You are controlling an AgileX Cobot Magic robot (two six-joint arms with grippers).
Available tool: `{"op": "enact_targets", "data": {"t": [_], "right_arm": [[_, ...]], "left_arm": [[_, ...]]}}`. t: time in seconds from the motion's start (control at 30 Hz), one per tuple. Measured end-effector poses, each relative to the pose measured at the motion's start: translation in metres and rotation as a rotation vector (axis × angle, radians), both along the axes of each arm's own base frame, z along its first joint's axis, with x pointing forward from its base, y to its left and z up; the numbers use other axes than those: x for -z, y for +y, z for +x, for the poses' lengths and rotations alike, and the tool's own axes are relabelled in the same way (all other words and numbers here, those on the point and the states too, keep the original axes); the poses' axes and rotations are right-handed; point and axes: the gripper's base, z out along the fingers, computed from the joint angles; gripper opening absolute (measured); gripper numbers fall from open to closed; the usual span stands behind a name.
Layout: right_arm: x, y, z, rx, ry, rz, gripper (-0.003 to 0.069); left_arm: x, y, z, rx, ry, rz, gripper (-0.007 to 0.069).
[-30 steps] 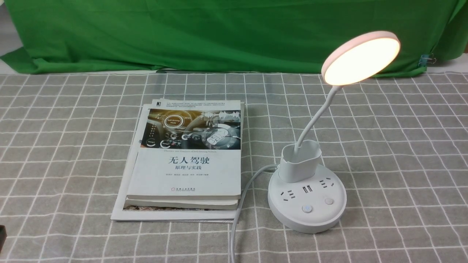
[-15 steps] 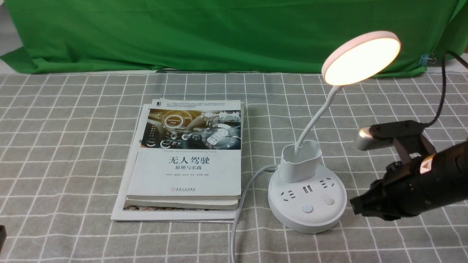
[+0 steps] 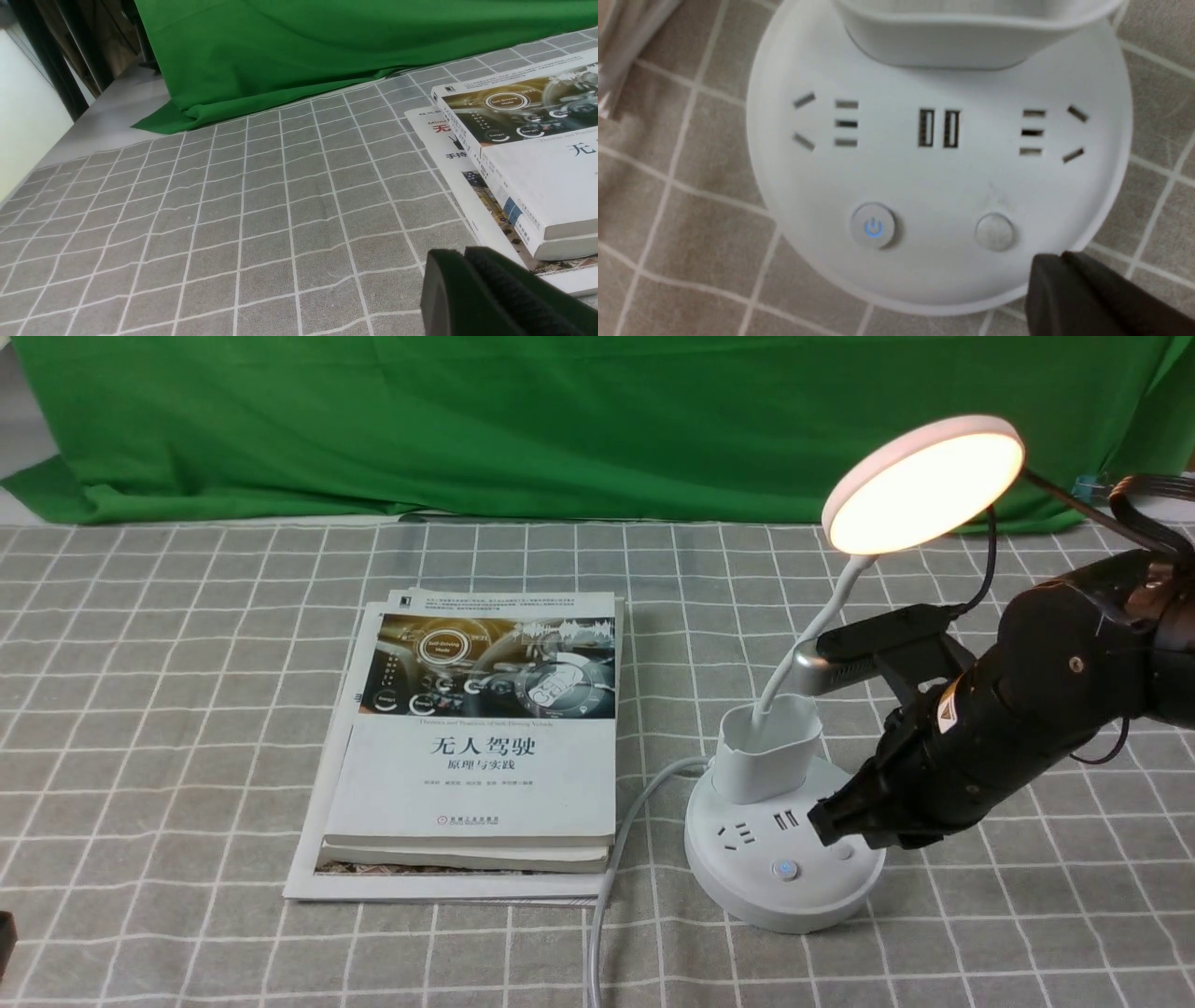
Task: Turn off the desk lamp on the grey coffee tablecloth by hand.
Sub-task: 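Press the power button on the lamp base to turn the lamp off with the right gripper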
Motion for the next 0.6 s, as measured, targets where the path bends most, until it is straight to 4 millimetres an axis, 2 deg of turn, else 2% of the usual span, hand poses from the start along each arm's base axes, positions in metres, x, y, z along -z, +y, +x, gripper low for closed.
{"op": "enact_targets", "data": {"t": [0.23,0.33,0.6], "right_arm": [[0.011,0.006,0.007,0.016,-0.01,0.041,0.0034],[0.026,0.011,0.009,0.025,0.043,0.058,0.0034],[0.022,0.014,0.012,0.012,0.058,0.058,0.0035]], "left_arm": [[0.0,0.0,0.0,0.0,0.0,0.0,0.0019],[0.0,0.0,0.0,0.0,0.0,0.0,0.0019],[0.0,0.0,0.0,0.0,0.001,0.0,0.0019]]}}
